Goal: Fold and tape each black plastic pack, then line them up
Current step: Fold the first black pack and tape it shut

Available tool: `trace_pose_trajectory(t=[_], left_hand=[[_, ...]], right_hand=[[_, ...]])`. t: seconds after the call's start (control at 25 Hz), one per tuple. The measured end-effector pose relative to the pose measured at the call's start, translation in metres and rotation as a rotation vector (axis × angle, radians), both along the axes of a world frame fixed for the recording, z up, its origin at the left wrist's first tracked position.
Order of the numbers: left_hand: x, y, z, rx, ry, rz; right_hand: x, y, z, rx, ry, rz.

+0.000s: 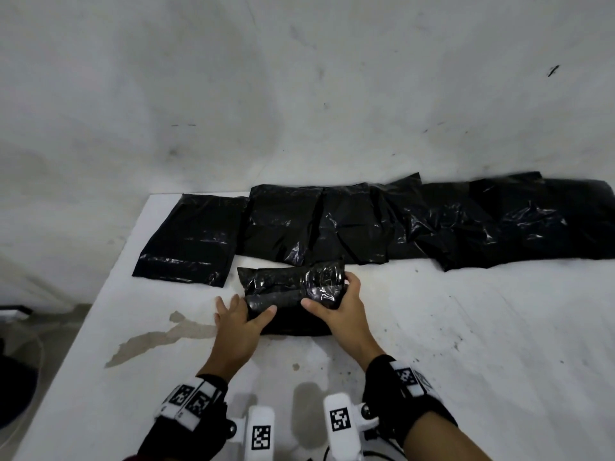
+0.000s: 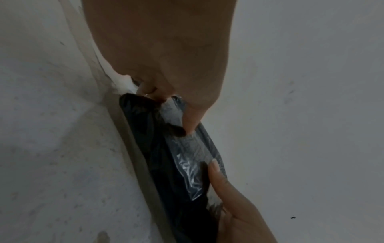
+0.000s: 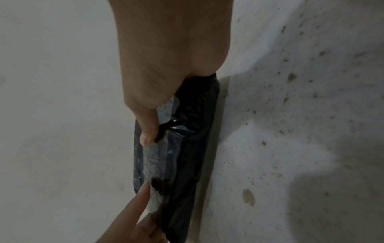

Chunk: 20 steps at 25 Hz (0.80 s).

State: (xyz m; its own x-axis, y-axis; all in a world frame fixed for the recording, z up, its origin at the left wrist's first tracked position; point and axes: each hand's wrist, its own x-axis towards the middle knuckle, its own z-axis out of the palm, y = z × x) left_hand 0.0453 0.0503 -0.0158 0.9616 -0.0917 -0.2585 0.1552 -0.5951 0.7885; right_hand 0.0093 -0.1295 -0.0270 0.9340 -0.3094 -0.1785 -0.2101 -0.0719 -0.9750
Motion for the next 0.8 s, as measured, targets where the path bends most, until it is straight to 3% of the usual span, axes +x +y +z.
trace_pose_trajectory(t=[0.28, 0.44, 0.64, 0.8], left_hand=[[-0.001, -0.008, 0.039, -0.533, -0.048, -0.053], [0.005, -0.003, 0.053, -0.777, 0.106, -0.003], [0.006, 0.005, 0.051, -0.982, 0.343, -0.085], [0.003, 0.004, 0.041, -1.192, 0.439, 0.010]], right_hand=[[0.007, -0.019, 0.022, 0.507, -0.099, -0.169], [0.008, -0.030, 0.031, 0.536, -0.134, -0.134], [0.004, -0.025, 0.037, 0.589, -0.131, -0.048], [0.005, -0.018, 0.041, 0.595, -0.111, -0.023]])
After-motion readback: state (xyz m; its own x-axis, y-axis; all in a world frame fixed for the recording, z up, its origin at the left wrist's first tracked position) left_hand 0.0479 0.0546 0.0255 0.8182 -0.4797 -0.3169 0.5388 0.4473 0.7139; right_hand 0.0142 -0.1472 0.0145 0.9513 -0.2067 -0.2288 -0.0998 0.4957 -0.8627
